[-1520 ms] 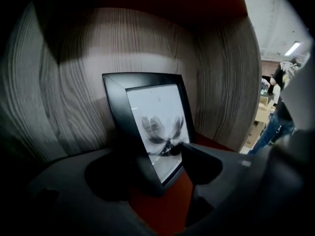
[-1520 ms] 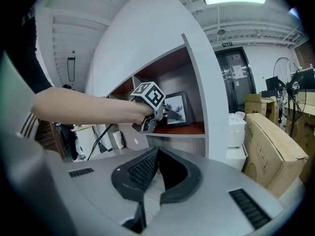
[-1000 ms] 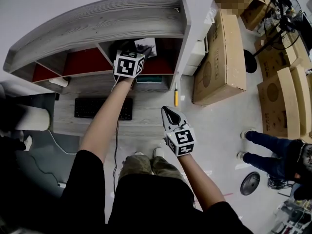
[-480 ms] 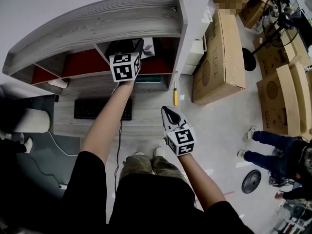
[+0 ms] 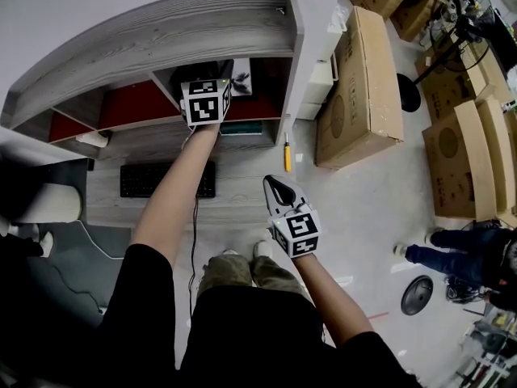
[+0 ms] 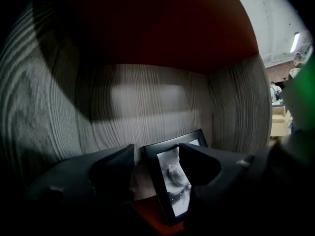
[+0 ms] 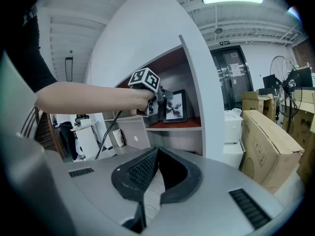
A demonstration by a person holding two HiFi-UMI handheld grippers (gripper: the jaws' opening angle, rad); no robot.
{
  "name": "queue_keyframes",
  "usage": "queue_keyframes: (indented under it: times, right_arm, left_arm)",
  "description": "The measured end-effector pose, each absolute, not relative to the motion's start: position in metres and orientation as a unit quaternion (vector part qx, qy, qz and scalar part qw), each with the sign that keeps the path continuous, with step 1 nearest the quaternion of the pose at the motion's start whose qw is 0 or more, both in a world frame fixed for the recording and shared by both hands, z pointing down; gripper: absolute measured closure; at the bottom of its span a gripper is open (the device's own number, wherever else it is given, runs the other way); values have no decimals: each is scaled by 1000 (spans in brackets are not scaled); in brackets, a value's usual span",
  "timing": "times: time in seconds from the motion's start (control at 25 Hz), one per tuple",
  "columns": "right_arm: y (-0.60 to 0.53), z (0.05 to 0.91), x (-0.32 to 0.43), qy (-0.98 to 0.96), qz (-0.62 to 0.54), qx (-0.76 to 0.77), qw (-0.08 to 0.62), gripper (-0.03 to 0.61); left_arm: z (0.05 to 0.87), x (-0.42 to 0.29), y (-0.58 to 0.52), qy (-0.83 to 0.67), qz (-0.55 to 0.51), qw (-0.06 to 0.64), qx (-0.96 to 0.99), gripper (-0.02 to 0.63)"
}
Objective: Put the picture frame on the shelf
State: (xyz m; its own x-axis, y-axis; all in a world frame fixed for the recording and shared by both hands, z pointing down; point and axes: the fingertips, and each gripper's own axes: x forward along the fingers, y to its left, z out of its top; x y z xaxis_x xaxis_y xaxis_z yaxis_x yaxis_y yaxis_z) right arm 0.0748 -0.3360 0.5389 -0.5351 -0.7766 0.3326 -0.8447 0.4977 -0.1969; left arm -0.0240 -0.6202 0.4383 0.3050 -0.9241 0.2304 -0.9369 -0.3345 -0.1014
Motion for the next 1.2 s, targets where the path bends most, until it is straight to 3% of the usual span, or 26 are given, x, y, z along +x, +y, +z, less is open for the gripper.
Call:
queue_keyframes:
  times: [0.36, 0.6, 0.96, 1.2]
  right_arm:
    - [-334, 537, 82, -852, 174, 485, 94, 566]
    - [-332, 516, 84, -852, 164, 491, 77, 566]
    - [-308, 465, 90, -849, 130, 510, 50, 566]
    - [-279, 434, 89, -833, 125, 536, 49, 566]
  left_arm:
    - [432, -23, -603, -565, 112, 24, 817, 327]
    - [434, -17, -532, -526, 77, 22, 847, 325]
    - [442, -54, -366, -500, 25, 67, 863, 325]
    - [429, -101, -272, -500, -16, 150, 853, 345]
